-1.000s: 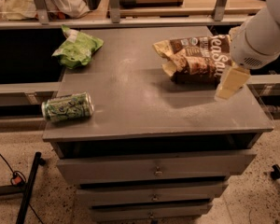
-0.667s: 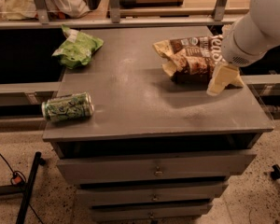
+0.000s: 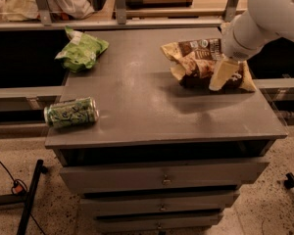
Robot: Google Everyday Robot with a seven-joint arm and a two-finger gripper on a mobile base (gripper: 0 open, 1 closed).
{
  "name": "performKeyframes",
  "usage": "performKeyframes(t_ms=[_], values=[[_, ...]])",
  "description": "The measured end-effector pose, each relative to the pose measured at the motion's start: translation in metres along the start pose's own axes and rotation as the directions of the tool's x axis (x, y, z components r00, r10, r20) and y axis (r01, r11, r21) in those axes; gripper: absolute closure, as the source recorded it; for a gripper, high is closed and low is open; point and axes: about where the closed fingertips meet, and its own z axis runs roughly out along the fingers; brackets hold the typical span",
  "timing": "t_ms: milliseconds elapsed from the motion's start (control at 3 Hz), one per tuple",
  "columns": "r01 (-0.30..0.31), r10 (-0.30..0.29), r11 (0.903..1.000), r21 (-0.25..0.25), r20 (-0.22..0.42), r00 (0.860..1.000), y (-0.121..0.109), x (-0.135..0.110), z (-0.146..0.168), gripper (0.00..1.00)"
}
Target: Move brown chip bag near green can
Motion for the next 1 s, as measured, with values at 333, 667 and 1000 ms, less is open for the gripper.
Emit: performKeyframes(t_ms=[333, 667, 1000], values=[[0.009, -0.004, 0.9960, -0.089, 0.053, 0.999, -0.002, -0.001, 0.020, 0.00], [0.030, -0.014, 0.9860, -0.164, 0.101, 0.995, 0.007, -0.004, 0.024, 0.17], [0.044, -0.019, 0.9788, -0.200, 0.125, 0.992, 0.018, -0.005, 0.018, 0.40]])
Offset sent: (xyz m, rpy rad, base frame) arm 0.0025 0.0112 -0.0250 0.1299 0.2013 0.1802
